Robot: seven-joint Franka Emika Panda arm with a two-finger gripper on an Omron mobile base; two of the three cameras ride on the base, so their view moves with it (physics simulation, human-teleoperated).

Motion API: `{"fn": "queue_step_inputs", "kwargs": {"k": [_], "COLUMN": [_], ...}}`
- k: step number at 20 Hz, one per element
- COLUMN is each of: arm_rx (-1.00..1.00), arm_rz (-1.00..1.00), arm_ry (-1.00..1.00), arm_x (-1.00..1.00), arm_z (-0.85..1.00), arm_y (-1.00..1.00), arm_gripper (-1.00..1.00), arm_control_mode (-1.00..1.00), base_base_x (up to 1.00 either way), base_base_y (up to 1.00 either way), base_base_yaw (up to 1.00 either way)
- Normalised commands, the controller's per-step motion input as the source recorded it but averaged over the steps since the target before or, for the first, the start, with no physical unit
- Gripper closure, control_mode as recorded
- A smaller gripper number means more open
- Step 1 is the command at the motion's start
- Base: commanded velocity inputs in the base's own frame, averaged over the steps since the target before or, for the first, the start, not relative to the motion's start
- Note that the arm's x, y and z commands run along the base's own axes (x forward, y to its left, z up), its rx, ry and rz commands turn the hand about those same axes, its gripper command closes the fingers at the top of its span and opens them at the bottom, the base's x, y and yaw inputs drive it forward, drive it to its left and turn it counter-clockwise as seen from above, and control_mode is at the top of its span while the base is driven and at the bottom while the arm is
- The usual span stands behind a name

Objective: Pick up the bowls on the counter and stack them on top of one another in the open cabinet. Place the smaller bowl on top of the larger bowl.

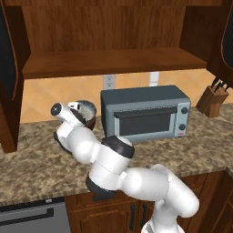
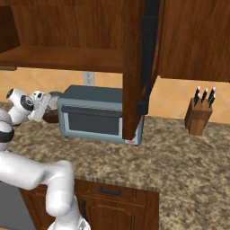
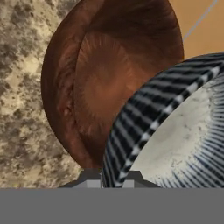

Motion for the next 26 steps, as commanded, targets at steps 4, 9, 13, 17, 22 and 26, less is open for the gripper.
{"fn": "queue_step_inputs", "kwargs": {"k": [4,9,13,17,22,26], "arm_rx": [-0.02,0.00,0.00,0.00,0.00,0.00], "arm_rz": [0.00,0.00,0.00,0.00,0.00,0.00], "arm_ry": [0.09,0.00,0.00,0.02,0.05,0.09], "arm_x": [0.35,0.04,-0.46,-0.53,0.18,0.31], "arm_z": [-0.14,0.00,0.00,-0.04,-0.15,-0.38], "arm_y": [0.17,0.01,0.12,0.23,0.01,0.00], "arm_gripper": [-1.00,-1.00,-1.00,-1.00,-1.00,-1.00], "arm_control_mode": [-1.00,-1.00,-1.00,-1.00,-1.00,-1.00], "base_base_x": [0.00,0.00,0.00,0.00,0.00,0.00], "base_base_y": [0.00,0.00,0.00,0.00,0.00,0.00], "base_base_yaw": [0.00,0.00,0.00,0.00,0.00,0.00]}}
